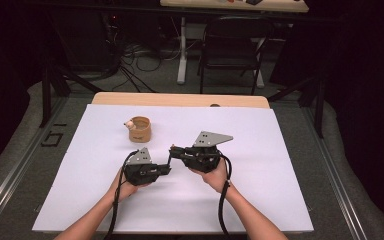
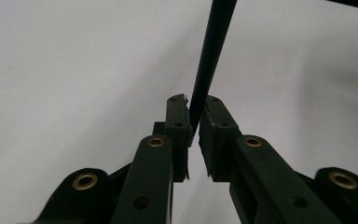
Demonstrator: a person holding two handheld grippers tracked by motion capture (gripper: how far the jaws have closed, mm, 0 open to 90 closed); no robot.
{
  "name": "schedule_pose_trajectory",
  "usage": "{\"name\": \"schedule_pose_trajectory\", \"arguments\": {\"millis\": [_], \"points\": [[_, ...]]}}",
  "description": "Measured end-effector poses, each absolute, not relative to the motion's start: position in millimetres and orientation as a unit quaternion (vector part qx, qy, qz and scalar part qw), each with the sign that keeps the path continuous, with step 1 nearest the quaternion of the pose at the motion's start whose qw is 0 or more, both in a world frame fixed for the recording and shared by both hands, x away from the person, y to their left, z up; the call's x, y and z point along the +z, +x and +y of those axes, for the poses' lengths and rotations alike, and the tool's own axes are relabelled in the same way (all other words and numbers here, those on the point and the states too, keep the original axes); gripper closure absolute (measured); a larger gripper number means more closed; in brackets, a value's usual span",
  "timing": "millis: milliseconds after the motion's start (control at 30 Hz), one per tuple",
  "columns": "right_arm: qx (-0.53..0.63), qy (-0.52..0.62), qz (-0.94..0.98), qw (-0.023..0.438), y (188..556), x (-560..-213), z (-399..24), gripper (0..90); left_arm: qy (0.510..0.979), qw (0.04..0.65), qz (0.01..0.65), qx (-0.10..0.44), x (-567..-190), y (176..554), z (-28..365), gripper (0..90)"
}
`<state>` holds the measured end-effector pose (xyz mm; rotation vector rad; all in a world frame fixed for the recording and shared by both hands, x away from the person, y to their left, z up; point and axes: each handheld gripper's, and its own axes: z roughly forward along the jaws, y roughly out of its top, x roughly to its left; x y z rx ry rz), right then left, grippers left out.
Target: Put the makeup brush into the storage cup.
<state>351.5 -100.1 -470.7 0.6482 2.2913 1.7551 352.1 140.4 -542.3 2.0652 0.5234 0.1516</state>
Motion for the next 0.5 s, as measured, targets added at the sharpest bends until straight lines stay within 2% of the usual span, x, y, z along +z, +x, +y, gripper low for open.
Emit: {"name": "schedule_pose_trajectory", "arguments": {"millis": [267, 500], "points": [[0.584, 0.214, 0.779, 0.085, 354.2, -472.6, -101.7, 81.4, 0.863, 0.463, 0.192, 0.069, -541.2, 348.6, 136.3, 85.1], [0.563, 0.221, 0.793, 0.080, 355.1, -472.9, -103.8, 58.9, 0.875, 0.442, 0.186, 0.065, -539.7, 347.9, 136.5, 85.3]]}}
